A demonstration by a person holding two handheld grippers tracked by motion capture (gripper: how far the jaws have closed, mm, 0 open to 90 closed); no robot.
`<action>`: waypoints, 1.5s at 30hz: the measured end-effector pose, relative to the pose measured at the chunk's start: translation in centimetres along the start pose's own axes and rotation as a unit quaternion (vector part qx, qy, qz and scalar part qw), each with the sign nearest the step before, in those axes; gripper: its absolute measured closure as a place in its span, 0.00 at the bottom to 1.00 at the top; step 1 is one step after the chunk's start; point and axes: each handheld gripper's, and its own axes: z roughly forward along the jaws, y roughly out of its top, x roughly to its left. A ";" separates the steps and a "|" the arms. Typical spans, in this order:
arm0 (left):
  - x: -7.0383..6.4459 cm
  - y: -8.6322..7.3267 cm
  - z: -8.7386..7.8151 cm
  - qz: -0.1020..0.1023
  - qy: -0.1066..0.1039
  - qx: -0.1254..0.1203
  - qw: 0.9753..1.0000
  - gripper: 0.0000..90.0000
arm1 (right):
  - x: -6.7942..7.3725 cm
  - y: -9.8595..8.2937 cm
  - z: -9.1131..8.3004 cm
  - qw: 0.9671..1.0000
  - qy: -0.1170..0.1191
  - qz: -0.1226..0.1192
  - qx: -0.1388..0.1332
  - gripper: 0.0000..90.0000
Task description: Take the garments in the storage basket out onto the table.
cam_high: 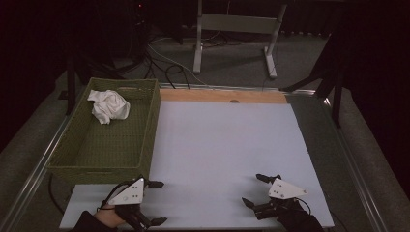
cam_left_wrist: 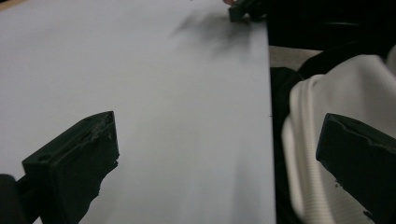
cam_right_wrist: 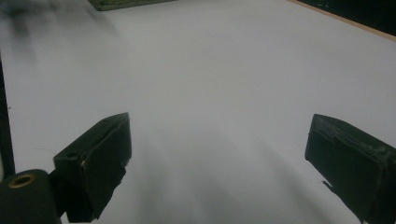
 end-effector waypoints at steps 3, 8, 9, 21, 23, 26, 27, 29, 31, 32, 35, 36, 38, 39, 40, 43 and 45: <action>-0.2 0.6 0.0 0.001 -0.009 0.001 1.000 0.00 | 0.0 0.1 0.0 1.000 0.001 -0.003 0.001 0.08; -0.1 1.7 -0.5 0.002 -0.018 -0.002 1.000 0.00 | 0.1 0.1 0.1 1.000 -0.001 -0.004 -0.001 0.08; -0.1 1.9 -0.7 0.001 -0.020 -0.005 1.000 0.00 | 0.0 0.1 0.0 1.000 0.000 0.000 0.000 0.08; 0.6 4.5 -2.8 0.004 -0.010 -0.002 1.000 0.00 | 0.0 0.2 0.0 1.000 -0.007 0.002 -0.003 0.08; 0.7 4.8 -3.2 0.004 -0.005 -0.002 1.000 0.00 | 0.0 0.2 0.0 1.000 -0.008 0.001 -0.004 0.08; 1.1 5.3 -3.7 0.000 0.004 -0.006 1.000 0.00 | -0.1 0.2 0.1 1.000 -0.010 0.000 -0.005 0.08; 1.2 5.4 -3.9 0.000 0.006 -0.005 1.000 0.00 | -0.1 0.2 0.0 1.000 -0.011 0.000 -0.005 0.08; 1.5 5.7 -4.3 -0.003 0.012 -0.006 1.000 0.00 | -0.1 0.2 0.1 1.000 -0.011 0.000 -0.005 0.08; 1.8 5.9 -4.8 -0.004 0.021 -0.006 1.000 0.00 | -0.1 0.2 0.0 1.000 -0.010 0.004 -0.005 0.08; 2.0 6.1 -5.0 -0.005 0.023 -0.010 1.000 0.00 | -0.1 0.2 0.0 1.000 -0.011 0.004 -0.003 0.08; 2.5 6.4 -5.7 -0.009 0.035 -0.011 0.999 0.00 | -0.1 0.2 0.0 1.000 -0.010 0.005 -0.006 0.08; 2.7 6.5 -6.0 -0.011 0.040 -0.010 0.999 0.00 | -0.1 0.2 0.1 1.000 -0.010 0.006 -0.007 0.08; 3.0 6.7 -6.4 -0.017 0.046 -0.012 0.999 0.00 | -0.1 0.2 0.0 1.000 -0.010 0.004 -0.006 0.08; 3.2 6.7 -6.6 -0.018 0.047 -0.012 0.999 0.00 | -0.1 0.3 0.0 1.000 -0.011 0.004 -0.006 0.08; 3.4 6.8 -6.8 -0.020 0.049 -0.013 0.998 0.00 | -0.1 0.2 0.1 1.000 -0.011 0.005 -0.008 0.08; 3.9 7.0 -7.3 -0.020 0.069 -0.011 0.997 0.00 | -0.2 0.2 0.0 1.000 -0.008 0.007 -0.013 0.08; 4.3 7.2 -7.6 -0.023 0.080 -0.014 0.996 0.00 | -0.2 0.2 0.0 1.000 -0.010 0.006 -0.010 0.08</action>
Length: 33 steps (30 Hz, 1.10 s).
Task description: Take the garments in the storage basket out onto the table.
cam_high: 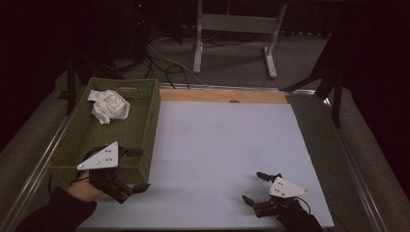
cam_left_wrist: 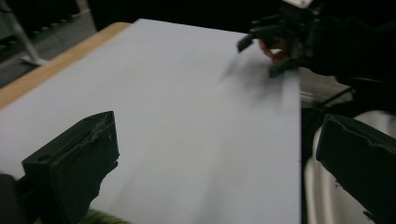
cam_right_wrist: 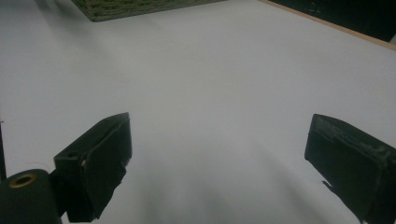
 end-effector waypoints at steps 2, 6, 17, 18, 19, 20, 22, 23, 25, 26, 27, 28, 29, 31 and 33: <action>0.4 0.2 -0.2 -0.005 0.012 -0.002 1.000 0.00 | -0.1 0.0 0.0 1.000 -0.003 -0.001 -0.001 0.08; 1.1 0.7 -0.8 -0.007 0.034 -0.003 0.999 0.00 | 0.0 0.0 0.0 1.000 -0.004 0.001 -0.002 0.08; 3.5 1.8 -2.2 -0.020 0.105 -0.007 0.994 0.00 | 0.0 0.0 0.0 1.000 -0.006 0.000 -0.001 0.08; 3.8 1.8 -2.4 -0.022 0.112 -0.009 0.993 0.00 | -0.1 0.0 0.0 1.000 -0.008 0.000 0.000 0.08; 4.1 1.8 -2.5 -0.025 0.118 -0.008 0.993 0.00 | -0.1 0.0 0.1 1.000 -0.007 0.000 -0.003 0.08; 4.1 1.8 -2.5 -0.025 0.118 -0.008 0.993 0.00 | -0.1 0.0 0.1 1.000 -0.007 0.000 -0.003 0.08; 4.8 2.0 -2.8 -0.029 0.136 -0.008 0.990 0.00 | -0.1 0.0 0.0 1.000 -0.008 -0.002 -0.002 0.08; 4.8 2.0 -2.8 -0.029 0.136 -0.008 0.990 0.00 | -0.1 0.0 0.0 1.000 -0.009 -0.002 -0.003 0.08; 5.6 2.3 -3.2 -0.033 0.153 -0.009 0.988 0.00 | -0.1 0.0 0.1 1.000 -0.011 -0.001 -0.003 0.08; 5.9 2.4 -3.3 -0.036 0.158 -0.010 0.987 0.00 | 0.0 0.0 0.0 1.000 -0.010 -0.001 -0.005 0.08; 6.1 2.5 -3.5 -0.035 0.166 -0.010 0.985 0.00 | 0.0 0.1 0.0 1.000 -0.011 0.000 -0.003 0.08; 6.4 2.5 -3.6 -0.037 0.174 -0.008 0.984 0.00 | -0.1 0.0 0.0 1.000 -0.013 -0.003 -0.003 0.08; 6.7 2.6 -3.7 -0.039 0.178 -0.008 0.983 0.00 | -0.1 0.0 0.0 1.000 -0.012 -0.003 -0.003 0.08; 7.2 2.7 -3.9 -0.044 0.192 -0.006 0.980 0.00 | -0.1 0.0 0.0 1.000 -0.013 -0.001 -0.003 0.08; 7.7 2.7 -4.0 -0.047 0.204 -0.004 0.978 0.00 | 0.0 0.0 0.0 1.000 -0.013 -0.001 -0.003 0.08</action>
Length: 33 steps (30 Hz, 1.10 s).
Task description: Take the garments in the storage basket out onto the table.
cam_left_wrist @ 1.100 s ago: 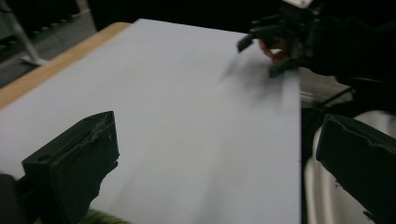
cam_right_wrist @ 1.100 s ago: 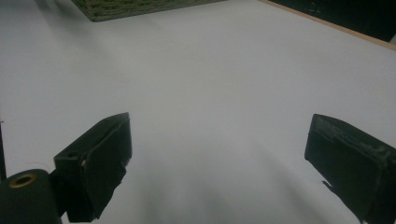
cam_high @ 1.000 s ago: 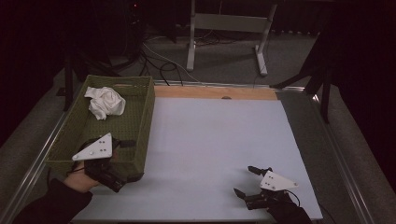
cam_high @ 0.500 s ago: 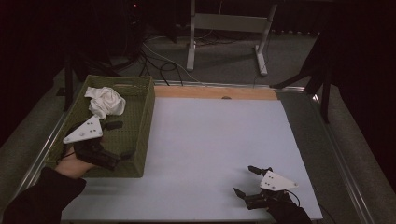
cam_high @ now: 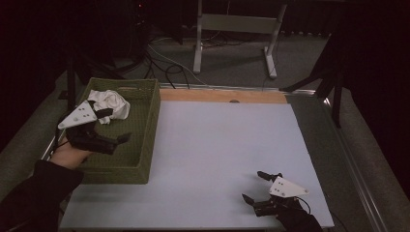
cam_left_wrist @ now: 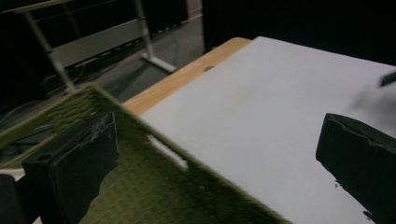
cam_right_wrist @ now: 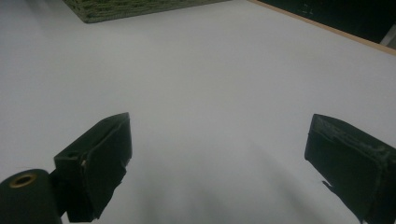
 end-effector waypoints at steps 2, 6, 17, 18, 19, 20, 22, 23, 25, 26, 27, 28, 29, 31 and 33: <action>0.5 0.1 0.1 -0.005 0.005 0.000 1.000 0.00 | 0.0 0.0 0.1 1.000 0.001 0.000 -0.002 0.08; 1.8 0.3 0.5 -0.014 0.031 0.007 0.999 0.00 | 0.0 0.0 0.1 1.000 0.002 0.001 -0.003 0.08; 5.8 -0.3 2.9 -0.054 0.120 0.038 0.991 0.00 | 0.1 0.0 0.1 1.000 0.007 0.003 -0.003 0.08; 6.0 -0.4 3.0 -0.058 0.120 0.040 0.990 0.00 | 0.1 0.0 0.1 1.000 0.007 0.003 -0.004 0.08; 6.4 -0.6 3.3 -0.062 0.124 0.047 0.989 0.00 | 0.1 0.0 0.1 1.000 0.006 0.003 -0.003 0.08; 6.6 -0.7 3.5 -0.065 0.125 0.050 0.989 0.00 | 0.0 0.0 0.1 1.000 0.006 0.003 -0.004 0.08; 7.2 -1.1 4.1 -0.071 0.128 0.063 0.987 0.00 | 0.1 -0.1 0.2 1.000 0.007 0.006 0.000 0.08; 7.6 -1.3 4.6 -0.073 0.130 0.075 0.986 0.00 | 0.0 -0.1 0.2 1.000 0.008 0.005 -0.001 0.08; 8.0 -1.7 5.2 -0.077 0.136 0.088 0.984 0.00 | 0.0 -0.1 0.3 1.000 0.007 0.006 -0.002 0.08; 8.2 -1.9 5.5 -0.080 0.136 0.093 0.983 0.00 | 0.0 -0.1 0.3 1.000 0.008 0.006 -0.003 0.08; 8.5 -2.2 6.0 -0.083 0.139 0.105 0.981 0.00 | 0.0 -0.1 0.3 1.000 0.008 0.006 -0.003 0.08; 8.7 -2.4 6.3 -0.081 0.143 0.112 0.980 0.00 | 0.0 -0.1 0.3 1.000 0.008 0.005 -0.001 0.08; 9.0 -2.5 6.6 -0.081 0.148 0.117 0.979 0.00 | 0.0 -0.1 0.3 1.000 0.009 0.007 -0.002 0.08; 9.5 -2.7 7.2 -0.090 0.148 0.124 0.977 0.00 | -0.1 -0.2 0.3 1.000 0.009 0.006 0.000 0.08; 10.0 -2.9 7.7 -0.093 0.150 0.130 0.976 0.00 | -0.1 -0.2 0.3 1.000 0.011 0.007 -0.001 0.08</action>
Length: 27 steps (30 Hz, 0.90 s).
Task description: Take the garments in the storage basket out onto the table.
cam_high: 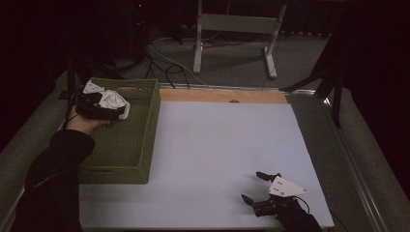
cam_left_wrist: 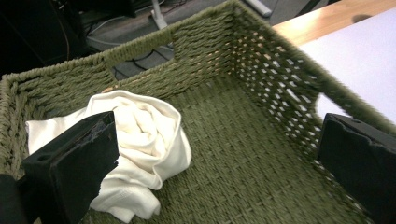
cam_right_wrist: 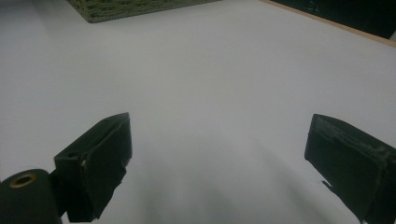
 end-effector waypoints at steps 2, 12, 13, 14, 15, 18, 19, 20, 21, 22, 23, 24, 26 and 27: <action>0.3 0.0 0.8 -0.002 0.004 0.013 1.000 0.00 | 0.0 0.0 0.0 1.000 0.000 0.001 0.000 0.08; 2.2 -0.8 3.8 -0.016 0.017 0.063 0.998 0.01 | 0.0 0.0 -0.1 1.000 0.007 0.004 -0.009 0.08; 2.3 -0.8 4.0 -0.013 0.019 0.069 0.997 0.01 | 0.0 0.0 -0.1 1.000 0.006 0.005 -0.009 0.08; 2.4 -0.8 4.4 -0.012 0.015 0.075 0.997 0.01 | -0.1 0.0 -0.1 1.000 0.006 0.006 -0.009 0.08; 2.4 -0.8 4.6 -0.011 0.013 0.077 0.997 0.01 | -0.1 -0.1 -0.1 1.000 0.008 0.009 -0.010 0.08; 2.4 -0.6 5.7 0.002 0.011 0.088 0.996 0.02 | -0.2 -0.1 0.0 1.000 0.004 0.006 -0.004 0.08; 2.4 -0.6 6.1 0.004 0.013 0.092 0.996 0.02 | -0.2 -0.1 0.0 1.000 0.005 0.011 -0.004 0.08; 2.4 -0.6 6.6 0.005 0.010 0.102 0.995 0.03 | -0.2 -0.1 0.1 1.000 0.004 0.012 -0.004 0.08; 2.4 -0.7 6.9 0.007 0.012 0.106 0.994 0.04 | -0.2 -0.1 0.1 1.000 0.004 0.012 -0.003 0.08; 2.4 -0.7 7.6 0.007 0.015 0.121 0.993 0.04 | -0.2 -0.1 0.1 1.000 0.003 0.011 -0.002 0.08; 2.4 -0.7 7.8 0.010 0.016 0.124 0.992 0.04 | -0.2 -0.1 0.0 1.000 0.002 0.011 -0.002 0.08; 2.3 -0.7 8.2 0.016 0.020 0.129 0.991 0.05 | -0.2 -0.1 0.0 1.000 0.001 0.011 -0.002 0.08; 2.4 -0.8 8.8 0.022 0.029 0.136 0.990 0.10 | -0.3 -0.1 0.1 1.000 0.001 0.012 -0.003 0.08; 2.4 -0.8 9.1 0.025 0.034 0.142 0.989 0.15 | -0.3 -0.2 0.1 1.000 0.001 0.013 -0.002 0.08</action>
